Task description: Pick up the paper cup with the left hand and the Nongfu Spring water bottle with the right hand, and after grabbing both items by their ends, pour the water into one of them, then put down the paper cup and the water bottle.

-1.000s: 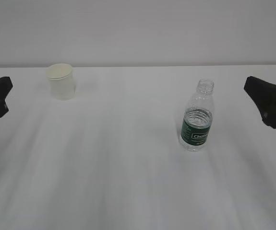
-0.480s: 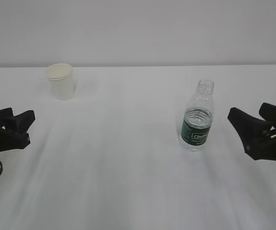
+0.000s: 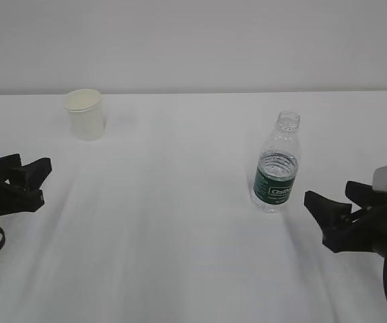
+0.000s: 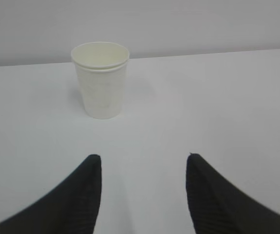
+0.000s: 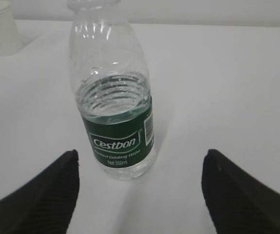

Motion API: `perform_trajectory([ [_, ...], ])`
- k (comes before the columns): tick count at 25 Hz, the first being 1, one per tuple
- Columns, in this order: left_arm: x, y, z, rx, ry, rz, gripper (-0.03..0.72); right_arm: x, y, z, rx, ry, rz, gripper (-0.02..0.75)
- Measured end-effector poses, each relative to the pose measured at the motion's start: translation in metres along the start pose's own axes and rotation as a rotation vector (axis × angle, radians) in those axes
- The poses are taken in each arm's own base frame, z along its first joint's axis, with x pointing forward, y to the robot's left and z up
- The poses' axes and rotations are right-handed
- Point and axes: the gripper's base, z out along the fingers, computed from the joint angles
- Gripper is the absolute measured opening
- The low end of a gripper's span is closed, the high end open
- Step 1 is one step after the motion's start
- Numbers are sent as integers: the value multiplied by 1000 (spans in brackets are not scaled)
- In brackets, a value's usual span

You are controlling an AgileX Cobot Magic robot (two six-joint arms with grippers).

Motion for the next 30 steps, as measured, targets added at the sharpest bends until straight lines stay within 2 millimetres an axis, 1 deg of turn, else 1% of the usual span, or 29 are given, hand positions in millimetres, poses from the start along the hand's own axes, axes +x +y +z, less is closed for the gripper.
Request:
perform_trajectory([
  [8,0,0,0,0,0,0,396,10,-4,24,-4,37,-2,587],
  [14,0,0,0,0,0,0,390,17,-5,36,-20,60,-3,590],
  [17,0,0,0,0,0,0,389,20,-4,39,-33,70,-7,610],
  [18,0,0,0,0,0,0,389,21,-4,41,-40,73,-7,628],
  [20,0,0,0,0,0,0,389,20,-4,44,-46,70,-4,656],
  [22,0,0,0,0,0,0,389,21,-4,48,-56,71,-4,668],
  [25,0,0,0,0,-1,0,389,23,-4,53,-70,71,1,673],
  [30,0,0,0,0,-2,0,389,17,-4,60,-77,43,11,673],
])
